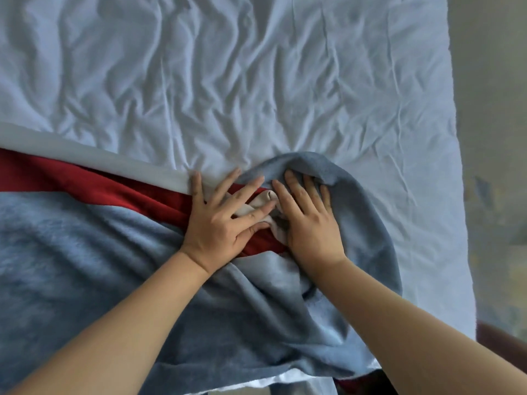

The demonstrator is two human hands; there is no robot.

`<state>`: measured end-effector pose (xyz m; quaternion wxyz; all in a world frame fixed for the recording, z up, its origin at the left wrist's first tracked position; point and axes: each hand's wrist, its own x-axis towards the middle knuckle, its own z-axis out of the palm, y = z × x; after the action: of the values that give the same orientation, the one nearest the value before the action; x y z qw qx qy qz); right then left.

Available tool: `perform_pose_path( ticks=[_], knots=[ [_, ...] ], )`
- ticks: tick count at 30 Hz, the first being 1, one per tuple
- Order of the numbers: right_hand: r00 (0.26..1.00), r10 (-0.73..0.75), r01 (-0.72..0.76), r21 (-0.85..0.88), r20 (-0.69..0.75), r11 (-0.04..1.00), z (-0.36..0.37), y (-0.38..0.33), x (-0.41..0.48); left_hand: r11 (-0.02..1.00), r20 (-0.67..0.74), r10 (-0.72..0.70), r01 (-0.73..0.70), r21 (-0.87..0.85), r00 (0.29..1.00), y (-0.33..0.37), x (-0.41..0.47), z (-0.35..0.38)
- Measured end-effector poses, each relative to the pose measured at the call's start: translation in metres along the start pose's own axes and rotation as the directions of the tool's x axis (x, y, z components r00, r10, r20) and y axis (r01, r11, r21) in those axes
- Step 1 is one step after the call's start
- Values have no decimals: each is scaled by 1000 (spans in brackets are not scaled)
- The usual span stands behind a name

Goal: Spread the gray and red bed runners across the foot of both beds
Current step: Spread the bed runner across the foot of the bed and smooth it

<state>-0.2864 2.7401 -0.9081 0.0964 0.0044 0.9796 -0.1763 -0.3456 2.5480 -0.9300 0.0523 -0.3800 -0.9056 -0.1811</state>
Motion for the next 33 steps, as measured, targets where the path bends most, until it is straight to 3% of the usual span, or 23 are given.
perform_pose_path(
  ticks=[4, 9, 15, 18, 20, 23, 26, 30, 33],
  knots=[
    [999, 41, -45, 196, 24, 979, -44, 33, 3, 988, -41, -116, 111, -104, 992, 22, 22, -16],
    [963, 233, -207, 185, -136, 961, -116, 107, 16, 964, -127, -250, 235, -124, 960, 33, 74, -34],
    [754, 582, -504, 299, -307, 810, -186, 209, 19, 961, -112, -277, 274, -44, 954, 50, 134, -31],
    [638, 727, -587, 452, -252, 672, -186, 224, 21, 957, -41, -290, 290, -2, 956, 67, 152, -22],
    [665, 723, -584, 474, -187, 659, -176, 216, 19, 965, 31, -264, 264, 9, 964, 81, 158, -14],
    [776, 597, -448, 486, -206, 750, -160, 198, 6, 980, 112, -195, 199, -23, 974, 109, 166, -2],
    [808, 547, -381, 515, -218, 768, -146, 198, -18, 987, 169, -135, 147, -59, 976, 138, 180, 10],
    [920, 324, -246, 321, -218, 914, -132, 198, -43, 996, 247, -65, 79, -47, 967, 173, 199, 29],
    [929, 307, -242, 286, -208, 927, -137, 200, -37, 992, 296, -110, 123, -27, 949, 185, 205, 38]
  ],
)
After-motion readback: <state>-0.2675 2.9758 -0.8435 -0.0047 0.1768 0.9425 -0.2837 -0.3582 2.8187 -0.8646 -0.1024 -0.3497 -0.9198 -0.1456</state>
